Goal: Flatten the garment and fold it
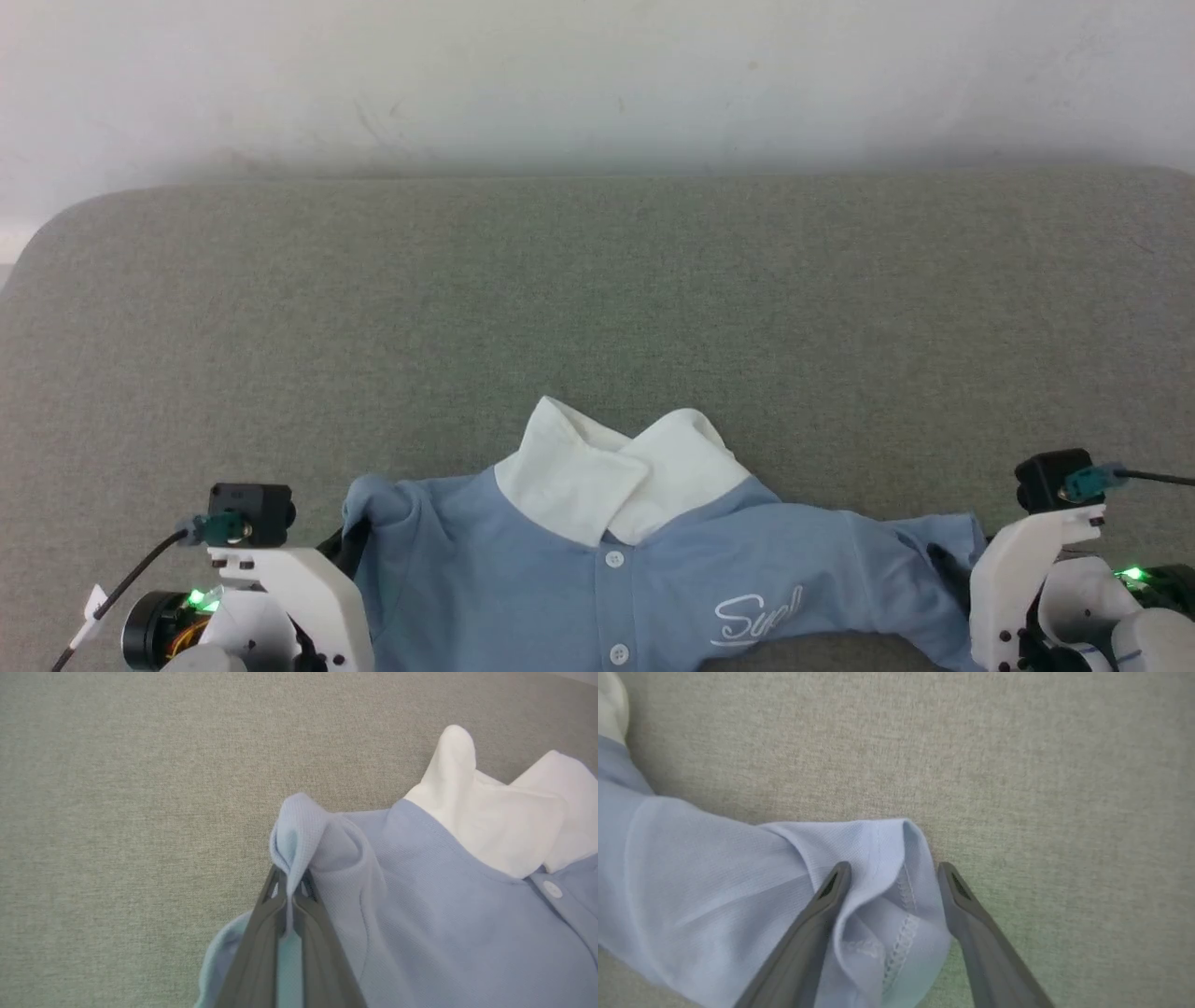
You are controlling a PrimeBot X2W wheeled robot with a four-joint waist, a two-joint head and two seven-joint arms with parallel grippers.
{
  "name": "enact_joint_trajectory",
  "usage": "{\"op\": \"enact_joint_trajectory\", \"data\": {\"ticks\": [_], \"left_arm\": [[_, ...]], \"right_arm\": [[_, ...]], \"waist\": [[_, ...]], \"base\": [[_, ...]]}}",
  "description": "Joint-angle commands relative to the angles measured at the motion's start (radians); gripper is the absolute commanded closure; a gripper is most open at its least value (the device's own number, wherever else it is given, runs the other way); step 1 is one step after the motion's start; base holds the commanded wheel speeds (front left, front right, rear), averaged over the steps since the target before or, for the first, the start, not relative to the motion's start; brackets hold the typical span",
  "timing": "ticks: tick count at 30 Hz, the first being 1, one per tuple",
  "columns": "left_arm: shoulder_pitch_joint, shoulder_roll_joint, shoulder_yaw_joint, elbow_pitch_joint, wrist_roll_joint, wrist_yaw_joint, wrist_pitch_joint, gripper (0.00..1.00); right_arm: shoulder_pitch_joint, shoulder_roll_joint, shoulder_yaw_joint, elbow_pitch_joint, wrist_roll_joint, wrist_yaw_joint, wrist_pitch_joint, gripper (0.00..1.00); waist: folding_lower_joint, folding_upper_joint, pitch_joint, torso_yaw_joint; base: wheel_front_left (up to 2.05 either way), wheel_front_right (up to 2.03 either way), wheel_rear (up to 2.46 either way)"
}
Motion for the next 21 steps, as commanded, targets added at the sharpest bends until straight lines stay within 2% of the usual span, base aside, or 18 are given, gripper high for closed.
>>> {"op": "enact_joint_trajectory", "data": {"ticks": [1,5,6,7,8,9,13,17,21], "left_arm": [[0.007,0.004,0.006,-0.009,0.009,0.006,-0.007,1.0],[0.008,0.005,0.011,-0.022,0.004,0.011,-0.009,1.0],[0.008,0.005,0.011,-0.024,0.002,0.01,-0.009,1.0],[0.008,0.006,0.012,-0.025,0.0,0.01,-0.008,1.0],[0.008,0.006,0.012,-0.026,-0.002,0.008,-0.006,1.0],[0.006,0.006,0.012,-0.026,-0.006,0.005,-0.004,1.0],[-0.014,0.018,0.02,-0.027,-0.006,-0.006,-0.007,1.0],[-0.075,0.044,0.05,-0.033,0.019,-0.008,-0.034,1.0],[-0.185,0.059,0.071,0.006,0.03,-0.035,-0.033,1.0]], "right_arm": [[-0.024,-0.01,0.017,0.033,0.017,0.005,0.024,0.0],[-0.05,-0.024,0.08,0.144,0.084,0.005,0.137,0.0],[-0.052,-0.027,0.098,0.17,0.106,0.005,0.179,0.17],[-0.056,-0.029,0.108,0.189,0.13,0.005,0.212,0.53],[-0.062,-0.032,0.117,0.203,0.149,0.005,0.238,0.85],[-0.068,-0.038,0.129,0.214,0.162,0.005,0.263,1.0],[-0.106,-0.065,0.156,0.186,0.197,0.005,0.278,1.0],[-0.165,-0.117,0.132,0.083,0.185,0.005,0.187,1.0],[-0.229,-0.157,0.076,-0.011,0.159,0.005,0.131,1.0]], "waist": [[-0.0002,-0.0001,0.012,0.006],[-0.0002,-0.0001,0.019,0.009],[-0.0002,-0.0001,0.02,0.011],[-0.0002,-0.0001,0.021,0.012],[-0.0002,-0.0001,0.021,0.013],[-0.0002,-0.0001,0.02,0.013],[-0.0002,-0.0001,0.004,0.011],[-0.0002,-0.0001,-0.027,0.011],[-0.0002,-0.0001,-0.051,0.012]], "base": [[0.0,0.0,0.0],[0.0,0.0,0.0],[0.0,0.0,0.0],[0.0,0.0,0.0],[0.0,0.0,0.0],[0.0,0.0,0.0],[0.0,0.0,0.0],[0.0,0.0,0.0],[0.0,0.0,0.0]]}}
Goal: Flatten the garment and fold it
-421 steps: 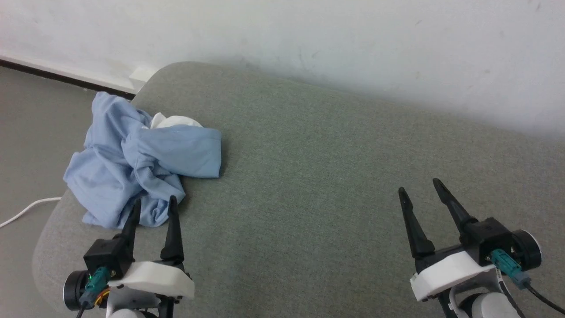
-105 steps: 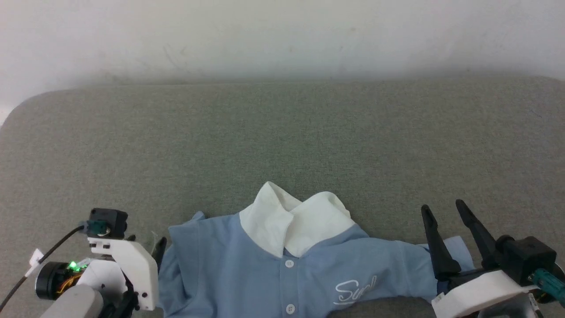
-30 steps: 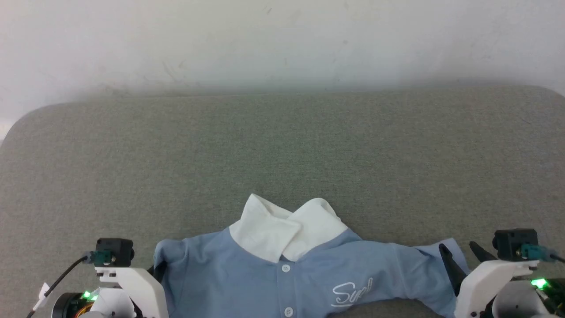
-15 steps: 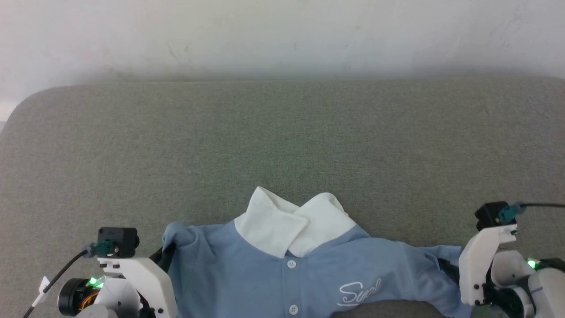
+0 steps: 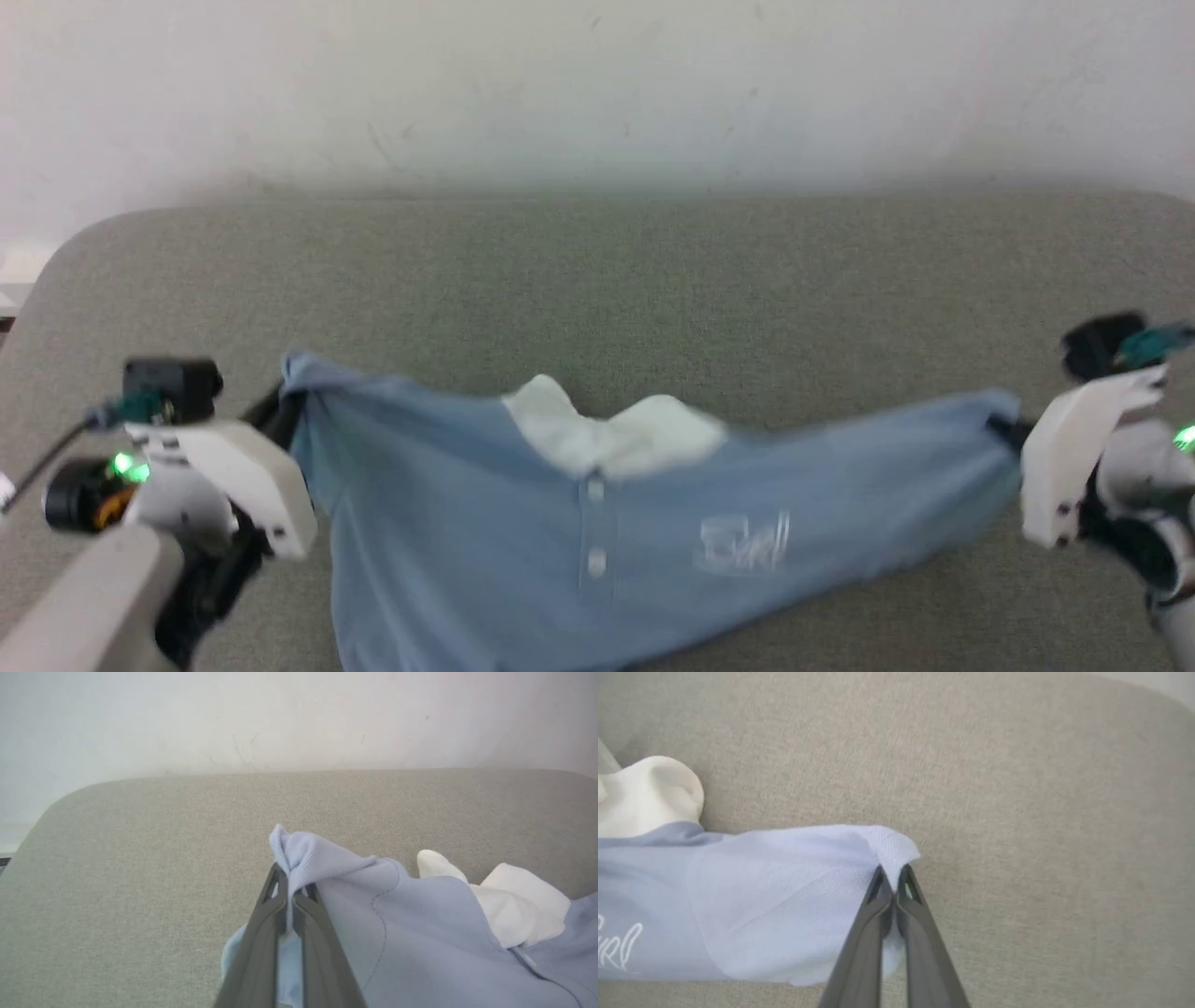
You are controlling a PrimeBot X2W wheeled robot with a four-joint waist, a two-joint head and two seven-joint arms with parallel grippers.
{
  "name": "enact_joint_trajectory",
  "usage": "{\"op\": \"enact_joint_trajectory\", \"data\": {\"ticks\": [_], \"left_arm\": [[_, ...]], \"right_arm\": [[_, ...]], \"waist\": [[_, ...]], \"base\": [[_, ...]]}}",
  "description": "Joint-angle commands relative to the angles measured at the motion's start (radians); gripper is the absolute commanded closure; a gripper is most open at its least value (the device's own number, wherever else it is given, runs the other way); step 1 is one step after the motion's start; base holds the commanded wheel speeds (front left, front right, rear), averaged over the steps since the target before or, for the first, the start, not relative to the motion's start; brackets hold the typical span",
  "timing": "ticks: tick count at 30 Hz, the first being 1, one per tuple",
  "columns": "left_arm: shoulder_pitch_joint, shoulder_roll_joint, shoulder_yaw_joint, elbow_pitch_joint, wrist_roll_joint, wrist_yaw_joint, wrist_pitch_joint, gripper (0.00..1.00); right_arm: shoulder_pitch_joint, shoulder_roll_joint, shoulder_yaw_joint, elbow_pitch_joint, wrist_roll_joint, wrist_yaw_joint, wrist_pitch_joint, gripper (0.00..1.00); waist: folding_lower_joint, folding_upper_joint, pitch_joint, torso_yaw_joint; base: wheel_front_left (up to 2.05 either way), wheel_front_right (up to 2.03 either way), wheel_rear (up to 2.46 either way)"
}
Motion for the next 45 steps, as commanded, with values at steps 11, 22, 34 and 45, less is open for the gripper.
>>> {"op": "enact_joint_trajectory", "data": {"ticks": [11,22,34,45], "left_arm": [[-0.568,-0.069,0.023,0.374,0.081,-0.13,-0.076,1.0],[-1.021,-0.1,0.046,0.616,0.191,-0.142,-0.28,1.0],[-1.17,-0.151,0.026,0.82,0.217,-0.198,-0.402,1.0],[-0.966,-0.202,0.041,0.916,0.173,-0.247,-0.44,1.0]], "right_arm": [[-0.433,-0.04,-0.065,0.04,-0.112,0.005,-0.263,1.0],[-0.915,-0.006,-0.061,0.22,-0.293,0.005,-0.613,1.0],[-1.114,0.054,0.071,0.44,-0.31,0.005,-0.792,1.0],[-0.957,0.08,0.217,0.602,-0.183,0.005,-0.853,1.0]], "waist": [[-0.0001,-0.0001,0.092,-0.041],[-0.0001,-0.0001,0.25,-0.085],[-0.0001,-0.0001,0.346,-0.078],[-0.0001,-0.0001,0.286,-0.062]], "base": [[0.0,0.0,0.0],[0.0,0.0,0.0],[0.0,0.0,0.0],[0.0,0.0,0.0]]}}
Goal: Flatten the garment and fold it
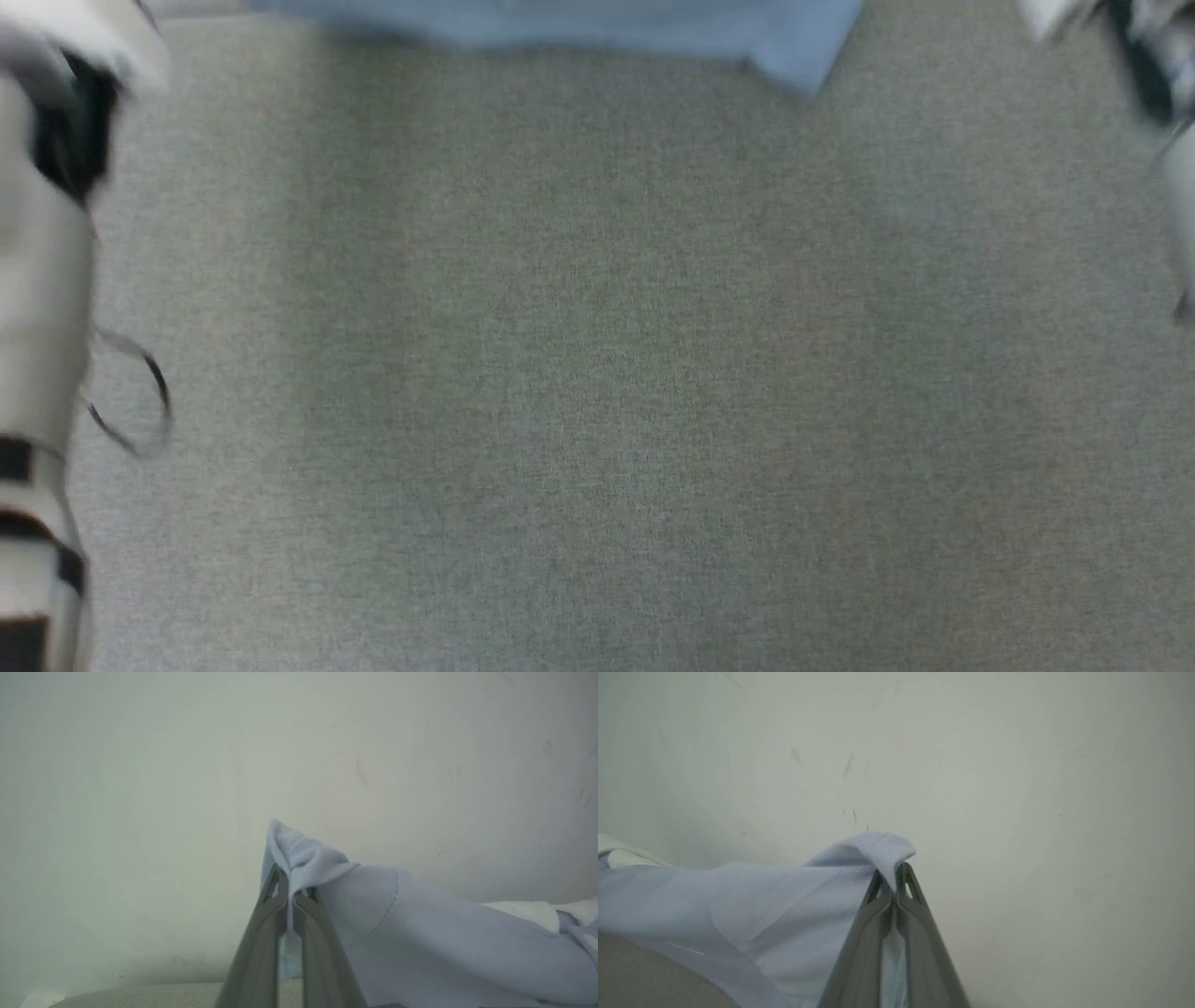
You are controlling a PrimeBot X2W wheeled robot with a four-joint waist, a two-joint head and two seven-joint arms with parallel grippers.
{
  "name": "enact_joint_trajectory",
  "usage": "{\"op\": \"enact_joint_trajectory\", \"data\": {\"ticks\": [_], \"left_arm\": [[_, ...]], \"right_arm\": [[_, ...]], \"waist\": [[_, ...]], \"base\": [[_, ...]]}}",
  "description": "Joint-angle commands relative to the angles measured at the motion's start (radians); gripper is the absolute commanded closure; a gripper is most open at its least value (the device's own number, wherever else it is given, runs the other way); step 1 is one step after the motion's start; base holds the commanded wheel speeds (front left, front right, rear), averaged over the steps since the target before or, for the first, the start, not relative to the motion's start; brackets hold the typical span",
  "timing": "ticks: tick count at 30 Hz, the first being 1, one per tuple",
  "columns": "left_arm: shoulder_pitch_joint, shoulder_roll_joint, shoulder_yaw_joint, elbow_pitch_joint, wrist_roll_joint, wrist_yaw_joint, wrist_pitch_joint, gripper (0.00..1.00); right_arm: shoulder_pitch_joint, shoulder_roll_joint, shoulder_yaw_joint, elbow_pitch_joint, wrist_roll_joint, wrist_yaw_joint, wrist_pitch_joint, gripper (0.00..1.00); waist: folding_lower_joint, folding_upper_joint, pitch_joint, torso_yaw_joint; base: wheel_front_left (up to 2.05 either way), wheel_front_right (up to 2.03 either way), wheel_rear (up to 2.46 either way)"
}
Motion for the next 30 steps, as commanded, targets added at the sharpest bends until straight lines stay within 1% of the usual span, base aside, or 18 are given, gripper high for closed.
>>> {"op": "enact_joint_trajectory", "data": {"ticks": [1,5,8,12,16,19,23,27,30], "left_arm": [[0.044,-0.004,0.01,-0.001,-0.014,-0.008,-0.006,1.0],[0.224,0.005,0.055,-0.086,-0.029,-0.003,-0.007,1.0],[0.41,0.011,0.087,-0.193,-0.03,0.021,-0.007,1.0],[0.673,0.018,0.107,-0.362,-0.032,0.074,-0.007,1.0],[0.928,0.046,0.12,-0.558,-0.046,0.156,0.014,1.0],[1.108,0.067,0.126,-0.725,-0.057,0.234,0.066,1.0],[1.306,0.095,0.117,-0.928,-0.061,0.331,0.158,1.0],[1.449,0.121,0.113,-1.055,-0.07,0.401,0.231,1.0],[1.528,0.14,0.123,-1.114,-0.079,0.439,0.262,1.0]], "right_arm": [[0.039,-0.003,0.011,0.001,0.017,-0.002,-0.013,1.0],[0.199,-0.016,0.057,-0.055,0.09,-0.002,-0.02,1.0],[0.351,-0.035,0.064,-0.141,0.146,-0.002,-0.008,1.0],[0.584,-0.073,0.017,-0.306,0.177,-0.002,0.026,1.0],[0.83,-0.075,-0.084,-0.484,0.163,-0.002,0.094,1.0],[1.013,-0.043,-0.172,-0.617,0.138,-0.002,0.163,1.0],[1.223,0.026,-0.276,-0.774,0.101,-0.002,0.257,1.0],[1.383,0.095,-0.342,-0.892,0.072,-0.002,0.34,1.0],[1.487,0.135,-0.387,-0.959,0.05,-0.002,0.395,1.0]], "waist": [[-0.0001,-0.0001,-0.054,0.009],[-0.0001,-0.0001,-0.132,0.01],[-0.0001,-0.0001,-0.189,0.009],[-0.0001,-0.0001,-0.249,0.01],[-0.0001,-0.0001,-0.294,0.005],[-0.0001,-0.0001,-0.317,0.007],[-0.0001,-0.0001,-0.333,0.015],[-0.0001,-0.0001,-0.345,0.024],[-0.0001,-0.0001,-0.35,0.036]], "base": [[0.0,0.0,0.0],[0.0,0.0,0.0],[0.0,0.0,0.0],[0.0,0.0,0.0],[0.0,0.0,0.0],[0.0,0.0,0.0],[0.0,0.0,0.0],[0.0,0.0,0.0],[0.0,0.0,0.0]]}}
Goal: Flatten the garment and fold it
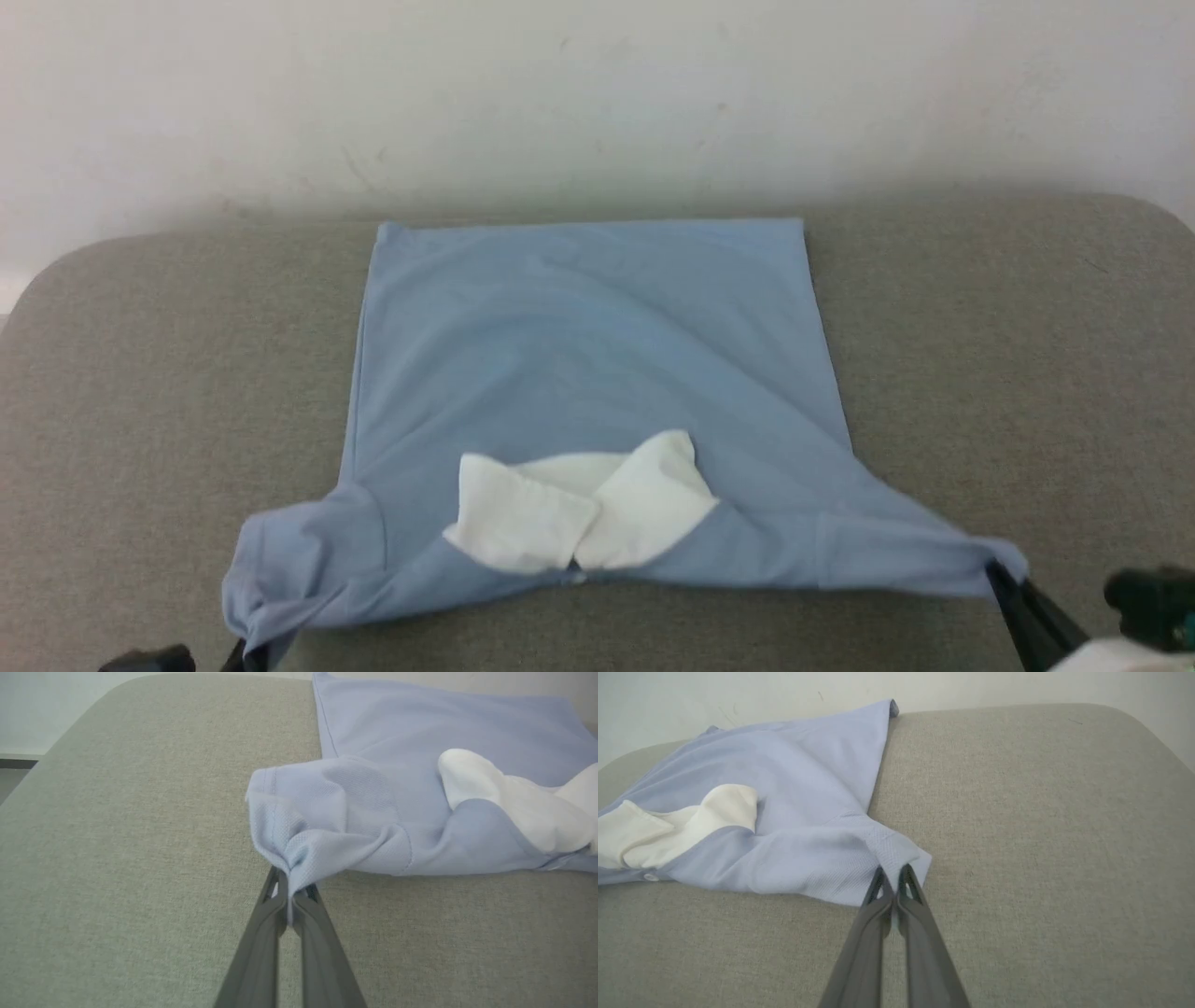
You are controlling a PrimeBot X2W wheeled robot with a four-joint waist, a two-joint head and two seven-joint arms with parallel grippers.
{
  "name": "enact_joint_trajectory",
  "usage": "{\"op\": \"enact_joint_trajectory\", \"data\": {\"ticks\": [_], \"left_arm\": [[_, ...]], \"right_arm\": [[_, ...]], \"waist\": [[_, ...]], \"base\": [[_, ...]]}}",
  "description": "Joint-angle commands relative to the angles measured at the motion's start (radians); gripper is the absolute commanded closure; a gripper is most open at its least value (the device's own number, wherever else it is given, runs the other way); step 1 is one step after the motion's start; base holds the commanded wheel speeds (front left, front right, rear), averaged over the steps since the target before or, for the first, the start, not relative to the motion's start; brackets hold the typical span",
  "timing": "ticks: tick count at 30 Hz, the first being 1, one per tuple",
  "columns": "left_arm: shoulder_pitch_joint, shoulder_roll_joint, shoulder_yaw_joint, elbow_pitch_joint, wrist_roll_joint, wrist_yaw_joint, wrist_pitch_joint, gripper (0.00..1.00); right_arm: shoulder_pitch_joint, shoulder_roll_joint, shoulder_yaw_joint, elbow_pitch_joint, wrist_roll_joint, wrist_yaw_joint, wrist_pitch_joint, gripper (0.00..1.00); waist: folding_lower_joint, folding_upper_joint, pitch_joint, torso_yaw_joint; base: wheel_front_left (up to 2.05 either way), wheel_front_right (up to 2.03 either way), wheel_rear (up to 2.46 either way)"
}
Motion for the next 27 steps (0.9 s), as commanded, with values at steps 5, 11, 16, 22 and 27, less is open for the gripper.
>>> {"op": "enact_joint_trajectory", "data": {"ticks": [5,11,16,22,27], "left_arm": [[0.105,0.018,0.018,-0.05,-0.029,0.042,0.027,1.0],[0.156,0.032,0.047,-0.053,-0.061,0.041,0.025,1.0],[0.133,0.023,0.041,-0.057,-0.077,0.008,0.014,1.0],[0.068,-0.002,0.041,-0.06,-0.064,-0.014,-0.042,1.0],[-0.004,-0.037,0.027,-0.074,-0.047,-0.034,-0.092,1.0]], "right_arm": [[0.159,0.067,-0.07,-0.097,-0.015,-0.002,0.095,1.0],[0.276,0.105,-0.098,-0.181,-0.009,-0.002,0.235,0.84],[0.221,0.108,-0.096,-0.276,-0.012,-0.002,0.223,0.0],[-0.001,0.086,-0.149,-0.243,-0.01,-0.002,0.136,0.0],[-0.293,0.029,-0.17,-0.018,0.024,-0.002,0.087,0.0]], "waist": [[0.0001,0.0001,-0.004,0.028],[0.0001,0.0001,0.009,0.048],[0.0001,0.0001,0.027,0.07],[0.0001,0.0001,0.076,0.115],[0.0001,0.0001,0.147,0.173]], "base": [[0.0,0.0,0.0],[0.0,0.0,0.0],[0.0,0.0,0.0],[0.0,0.0,0.0],[0.0,0.0,0.0]]}}
